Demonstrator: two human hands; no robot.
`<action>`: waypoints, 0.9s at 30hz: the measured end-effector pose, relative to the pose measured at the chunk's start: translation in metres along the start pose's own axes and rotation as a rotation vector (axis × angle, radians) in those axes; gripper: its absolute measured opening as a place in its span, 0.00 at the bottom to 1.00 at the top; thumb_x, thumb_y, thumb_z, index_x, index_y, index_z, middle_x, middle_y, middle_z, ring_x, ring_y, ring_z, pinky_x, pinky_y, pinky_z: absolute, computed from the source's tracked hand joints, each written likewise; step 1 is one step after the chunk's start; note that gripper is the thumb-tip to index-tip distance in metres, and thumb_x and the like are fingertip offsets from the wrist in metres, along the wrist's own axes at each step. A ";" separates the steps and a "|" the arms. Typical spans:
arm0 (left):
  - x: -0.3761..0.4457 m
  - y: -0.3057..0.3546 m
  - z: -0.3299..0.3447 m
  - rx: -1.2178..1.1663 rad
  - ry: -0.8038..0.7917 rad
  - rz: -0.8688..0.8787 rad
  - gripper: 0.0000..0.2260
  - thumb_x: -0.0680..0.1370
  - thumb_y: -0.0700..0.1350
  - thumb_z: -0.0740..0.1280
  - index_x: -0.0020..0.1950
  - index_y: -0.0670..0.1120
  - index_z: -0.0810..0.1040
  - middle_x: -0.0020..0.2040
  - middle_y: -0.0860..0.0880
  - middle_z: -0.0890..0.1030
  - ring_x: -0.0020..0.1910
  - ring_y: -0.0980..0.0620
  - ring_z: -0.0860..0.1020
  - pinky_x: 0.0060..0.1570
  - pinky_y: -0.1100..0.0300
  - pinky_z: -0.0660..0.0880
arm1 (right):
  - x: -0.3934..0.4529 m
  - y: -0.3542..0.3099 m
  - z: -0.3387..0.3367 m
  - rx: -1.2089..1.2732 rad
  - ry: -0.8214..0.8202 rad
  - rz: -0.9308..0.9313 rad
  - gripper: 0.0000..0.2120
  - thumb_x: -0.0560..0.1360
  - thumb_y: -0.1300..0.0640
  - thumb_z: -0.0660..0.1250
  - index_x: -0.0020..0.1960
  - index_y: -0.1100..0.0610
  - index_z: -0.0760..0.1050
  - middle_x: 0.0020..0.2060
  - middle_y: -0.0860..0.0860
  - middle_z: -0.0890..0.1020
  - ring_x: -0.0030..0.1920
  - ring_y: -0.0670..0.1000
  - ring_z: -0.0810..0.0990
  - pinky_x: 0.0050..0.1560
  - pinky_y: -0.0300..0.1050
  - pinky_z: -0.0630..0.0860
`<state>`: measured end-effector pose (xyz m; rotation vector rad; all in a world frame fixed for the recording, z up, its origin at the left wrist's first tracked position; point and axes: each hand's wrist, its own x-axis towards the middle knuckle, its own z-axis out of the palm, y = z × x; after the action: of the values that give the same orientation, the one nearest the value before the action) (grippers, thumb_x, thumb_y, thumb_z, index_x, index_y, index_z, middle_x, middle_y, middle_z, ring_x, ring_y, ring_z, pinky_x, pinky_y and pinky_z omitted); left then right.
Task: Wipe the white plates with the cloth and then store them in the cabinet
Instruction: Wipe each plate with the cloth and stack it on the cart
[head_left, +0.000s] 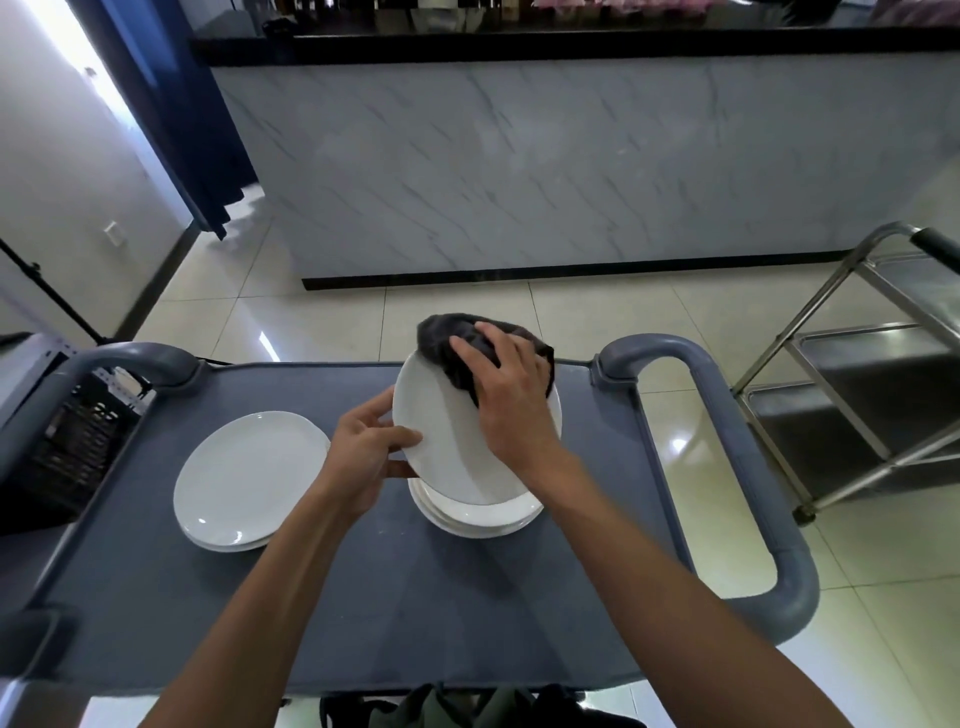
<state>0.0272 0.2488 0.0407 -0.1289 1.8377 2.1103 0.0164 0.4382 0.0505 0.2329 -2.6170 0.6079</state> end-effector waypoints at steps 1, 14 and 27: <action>-0.001 0.000 0.002 0.010 -0.006 0.002 0.26 0.74 0.27 0.65 0.65 0.52 0.82 0.54 0.41 0.85 0.48 0.40 0.84 0.40 0.46 0.81 | -0.003 -0.009 0.002 0.018 -0.011 -0.038 0.24 0.78 0.63 0.61 0.72 0.51 0.72 0.72 0.57 0.70 0.69 0.61 0.67 0.64 0.59 0.65; -0.014 -0.007 -0.009 -0.087 0.150 0.033 0.28 0.73 0.27 0.66 0.66 0.53 0.81 0.55 0.45 0.86 0.47 0.41 0.84 0.41 0.45 0.82 | 0.027 -0.006 0.008 -0.041 0.026 0.036 0.24 0.78 0.63 0.63 0.72 0.48 0.72 0.71 0.55 0.71 0.67 0.59 0.68 0.62 0.58 0.65; -0.006 0.005 -0.004 -0.202 0.300 0.085 0.26 0.75 0.28 0.64 0.67 0.50 0.80 0.54 0.48 0.86 0.46 0.45 0.84 0.40 0.49 0.82 | -0.016 0.022 0.005 -0.001 -0.024 0.158 0.26 0.77 0.67 0.63 0.72 0.48 0.72 0.71 0.53 0.71 0.67 0.59 0.68 0.60 0.60 0.71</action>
<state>0.0302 0.2430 0.0465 -0.4459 1.8086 2.4446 0.0231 0.4567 0.0305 0.0336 -2.6761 0.6605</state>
